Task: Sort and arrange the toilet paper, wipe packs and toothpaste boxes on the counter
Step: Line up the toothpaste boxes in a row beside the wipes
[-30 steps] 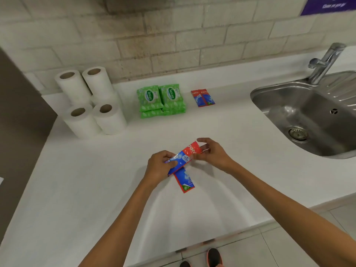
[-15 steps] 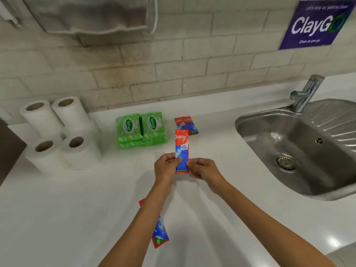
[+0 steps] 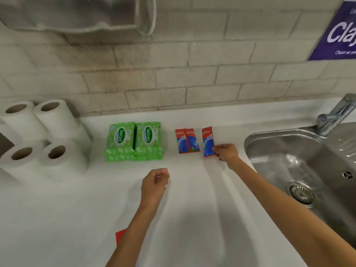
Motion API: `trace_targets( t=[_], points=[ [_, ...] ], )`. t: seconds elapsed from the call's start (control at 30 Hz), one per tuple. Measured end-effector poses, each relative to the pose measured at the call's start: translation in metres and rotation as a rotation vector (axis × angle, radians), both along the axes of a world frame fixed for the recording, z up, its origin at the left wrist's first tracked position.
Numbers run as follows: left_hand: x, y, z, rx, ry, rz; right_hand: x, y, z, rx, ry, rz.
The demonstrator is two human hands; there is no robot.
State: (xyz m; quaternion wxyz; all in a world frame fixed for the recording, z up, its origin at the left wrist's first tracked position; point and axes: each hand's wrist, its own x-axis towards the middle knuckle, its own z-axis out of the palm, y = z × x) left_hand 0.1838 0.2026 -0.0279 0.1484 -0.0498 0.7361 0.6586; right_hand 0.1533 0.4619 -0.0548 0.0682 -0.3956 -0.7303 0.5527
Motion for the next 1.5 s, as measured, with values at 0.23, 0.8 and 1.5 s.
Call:
trace_targets(
  t=[0.23, 0.8, 1.5],
  points=[
    [-0.005, 0.008, -0.008, -0.060, 0.002, 0.016, -0.037, 0.014, -0.019, 0.229, -0.097, 0.115],
    [-0.005, 0.024, -0.007, -0.135, 0.061, -0.094, -0.032, 0.011, -0.029, 0.662, -0.098, 0.507],
    [-0.013, 0.017, -0.005, -0.171, 0.121, -0.144, -0.027, -0.002, -0.023, 0.643, -0.035, 0.411]
  ],
)
